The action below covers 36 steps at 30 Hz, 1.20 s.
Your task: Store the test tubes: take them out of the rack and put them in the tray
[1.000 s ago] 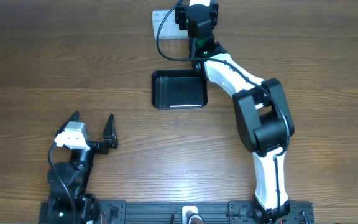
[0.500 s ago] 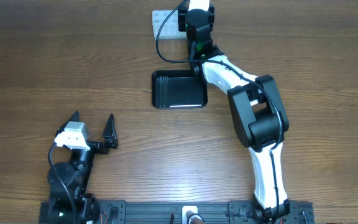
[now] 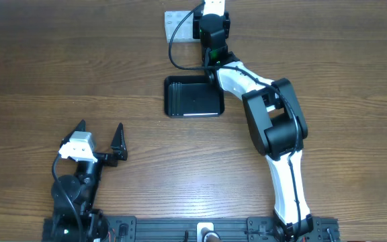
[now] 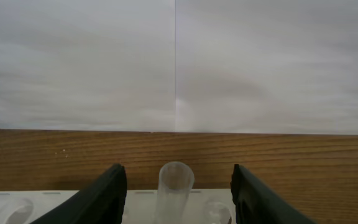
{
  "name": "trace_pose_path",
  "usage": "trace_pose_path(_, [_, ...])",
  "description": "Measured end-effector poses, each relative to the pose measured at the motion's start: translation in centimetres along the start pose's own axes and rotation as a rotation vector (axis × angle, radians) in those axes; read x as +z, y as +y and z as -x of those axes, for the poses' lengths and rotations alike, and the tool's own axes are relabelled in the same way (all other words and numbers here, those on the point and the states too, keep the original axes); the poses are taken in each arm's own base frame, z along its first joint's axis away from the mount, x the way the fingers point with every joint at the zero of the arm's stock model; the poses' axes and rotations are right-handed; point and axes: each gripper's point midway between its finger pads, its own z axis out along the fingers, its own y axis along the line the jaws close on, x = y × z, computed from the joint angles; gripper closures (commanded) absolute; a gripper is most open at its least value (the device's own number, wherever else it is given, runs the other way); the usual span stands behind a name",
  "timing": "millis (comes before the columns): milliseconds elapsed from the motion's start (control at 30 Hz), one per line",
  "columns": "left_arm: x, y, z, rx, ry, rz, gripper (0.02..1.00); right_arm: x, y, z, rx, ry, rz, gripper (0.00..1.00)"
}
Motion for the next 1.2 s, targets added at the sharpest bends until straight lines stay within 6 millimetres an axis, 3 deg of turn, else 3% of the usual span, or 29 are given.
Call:
trace_pose_path(400, [0.00, 0.00, 0.00, 0.000, 0.000, 0.000, 0.020, 0.70, 0.26, -0.19, 0.003, -0.006, 0.001, 0.435])
trace_pose_path(667, [0.00, 0.00, 0.00, 0.000, 0.000, 0.000, 0.023, 0.85, 0.28, -0.54, 0.000, -0.001, 0.000, 0.487])
trace_pose_path(833, [0.00, 0.00, 0.00, 0.000, 0.000, 0.000, 0.020, 0.90, 0.35, -0.13, 0.005, -0.009, 0.001, 0.581])
trace_pose_path(1200, [0.00, 0.00, 0.01, 0.000, 0.000, 0.000, 0.020, 0.92, 0.36, -0.03, 0.005, -0.011, 0.001, 0.632])
